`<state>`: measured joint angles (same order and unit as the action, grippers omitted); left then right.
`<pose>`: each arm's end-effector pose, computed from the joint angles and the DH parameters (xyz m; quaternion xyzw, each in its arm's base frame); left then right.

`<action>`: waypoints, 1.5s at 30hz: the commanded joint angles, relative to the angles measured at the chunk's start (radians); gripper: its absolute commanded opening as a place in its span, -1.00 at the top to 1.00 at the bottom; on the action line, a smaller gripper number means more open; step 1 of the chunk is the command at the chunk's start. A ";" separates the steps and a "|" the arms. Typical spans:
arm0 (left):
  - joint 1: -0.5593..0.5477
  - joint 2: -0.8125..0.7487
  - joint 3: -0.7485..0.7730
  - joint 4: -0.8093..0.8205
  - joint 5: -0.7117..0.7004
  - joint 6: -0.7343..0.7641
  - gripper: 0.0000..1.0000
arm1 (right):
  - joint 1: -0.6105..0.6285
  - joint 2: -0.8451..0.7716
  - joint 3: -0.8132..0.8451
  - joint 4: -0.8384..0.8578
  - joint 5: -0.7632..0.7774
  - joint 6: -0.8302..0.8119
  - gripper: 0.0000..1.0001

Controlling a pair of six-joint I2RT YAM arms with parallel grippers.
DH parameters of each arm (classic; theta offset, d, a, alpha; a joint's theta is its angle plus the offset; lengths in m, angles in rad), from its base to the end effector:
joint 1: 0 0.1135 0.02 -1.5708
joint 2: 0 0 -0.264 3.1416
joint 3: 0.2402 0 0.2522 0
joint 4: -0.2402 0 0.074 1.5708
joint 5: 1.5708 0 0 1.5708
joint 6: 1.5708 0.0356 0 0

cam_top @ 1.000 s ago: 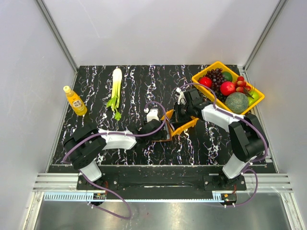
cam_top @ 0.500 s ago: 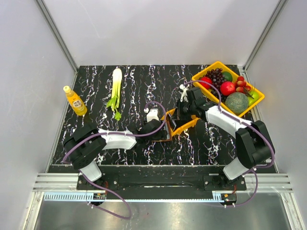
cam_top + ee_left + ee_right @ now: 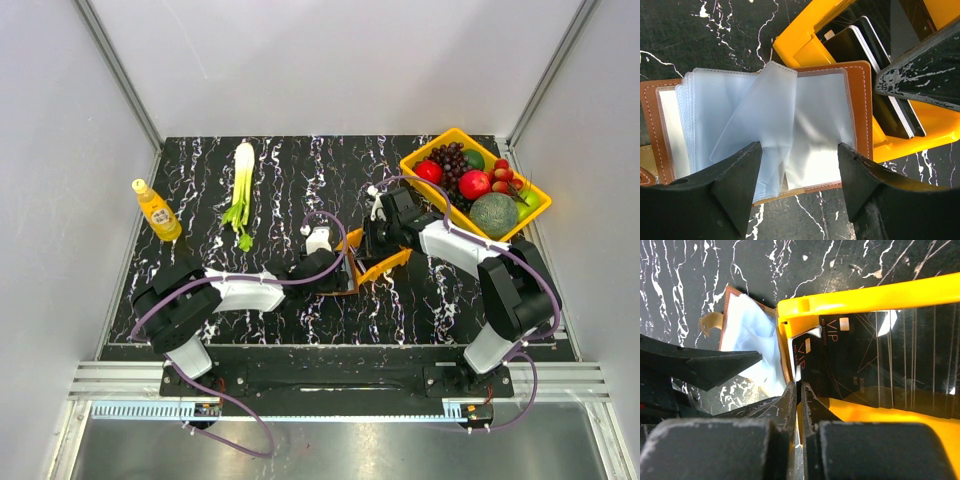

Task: Put the credit cards into the card holder
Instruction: Pick up the credit card from the storage box.

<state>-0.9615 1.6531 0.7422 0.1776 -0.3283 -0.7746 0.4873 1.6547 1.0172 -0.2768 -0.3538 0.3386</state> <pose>0.1921 -0.2553 0.1478 0.0180 0.9036 -0.2096 0.3732 0.2949 0.1702 0.1939 -0.1258 0.9250 0.2799 0.2238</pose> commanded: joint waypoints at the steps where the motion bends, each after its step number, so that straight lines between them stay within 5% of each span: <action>1: 0.004 0.043 0.011 -0.070 0.043 0.005 -0.33 | 0.022 -0.035 0.000 0.062 -0.160 0.056 0.84; 6: 0.003 0.047 0.014 -0.069 0.046 0.006 -0.33 | 0.022 -0.039 -0.016 0.100 -0.188 0.086 1.00; 21: 0.006 0.045 0.008 -0.070 0.043 0.001 -0.33 | -0.052 -0.058 -0.065 0.205 -0.284 0.180 1.00; 30: 0.006 0.042 0.005 -0.073 0.040 0.001 -0.33 | -0.058 -0.035 -0.062 0.171 -0.317 0.165 0.84; 45: 0.006 0.033 0.003 -0.070 0.037 0.000 -0.33 | -0.058 -0.190 0.003 -0.013 0.102 0.027 0.94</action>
<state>-0.9604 1.6558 0.7528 0.1596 -0.3248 -0.7750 0.4198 1.5059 0.9619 -0.2527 -0.3332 0.4110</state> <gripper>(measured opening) 0.668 0.032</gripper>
